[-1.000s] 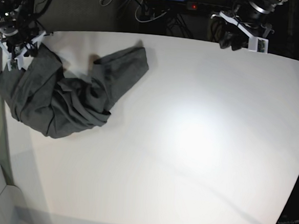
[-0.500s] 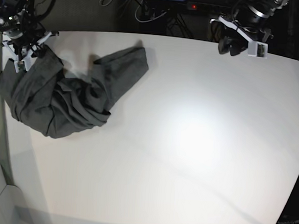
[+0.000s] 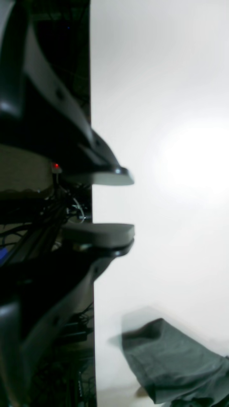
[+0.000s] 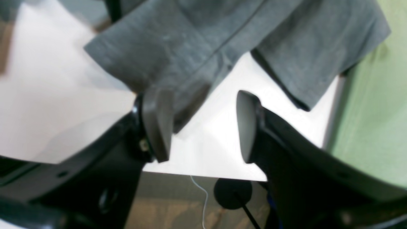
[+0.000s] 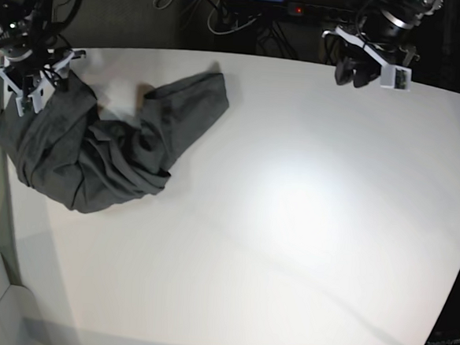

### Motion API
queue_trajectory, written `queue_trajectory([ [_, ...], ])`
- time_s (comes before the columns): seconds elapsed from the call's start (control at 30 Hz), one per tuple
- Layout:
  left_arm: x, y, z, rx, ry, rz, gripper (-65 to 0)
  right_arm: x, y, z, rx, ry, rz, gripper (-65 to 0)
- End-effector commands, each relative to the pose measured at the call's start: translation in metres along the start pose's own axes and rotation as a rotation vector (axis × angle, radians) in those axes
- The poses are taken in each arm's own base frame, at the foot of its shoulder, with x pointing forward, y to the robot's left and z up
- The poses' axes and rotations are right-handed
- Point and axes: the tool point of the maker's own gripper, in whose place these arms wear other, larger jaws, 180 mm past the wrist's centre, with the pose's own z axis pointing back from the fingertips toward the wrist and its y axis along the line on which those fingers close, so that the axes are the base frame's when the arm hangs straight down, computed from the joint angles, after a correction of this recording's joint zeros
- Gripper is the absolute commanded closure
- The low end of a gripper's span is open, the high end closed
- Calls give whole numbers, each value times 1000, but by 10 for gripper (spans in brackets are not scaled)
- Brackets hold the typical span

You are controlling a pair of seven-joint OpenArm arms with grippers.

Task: Layout the t-shirt on the table in an organized manner, then fold the t-shirt properly
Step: 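Move the right gripper down to the crumpled grey t-shirt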

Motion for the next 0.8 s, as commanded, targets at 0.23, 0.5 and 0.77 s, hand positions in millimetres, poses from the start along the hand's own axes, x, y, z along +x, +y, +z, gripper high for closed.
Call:
queue_trajectory([
  [0.23, 7, -2, 3, -8, -27, -4, -195, -11, 1, -15, 29, 21, -50, -337],
  [0.5, 7, -2, 3, -8, -27, -4, -195, -30, 5, -25, 54, 68, -85, -336],
  [0.77, 7, -2, 3, -8, -26, -4, -195, -26, 5, -25, 54, 61, -83, 0],
])
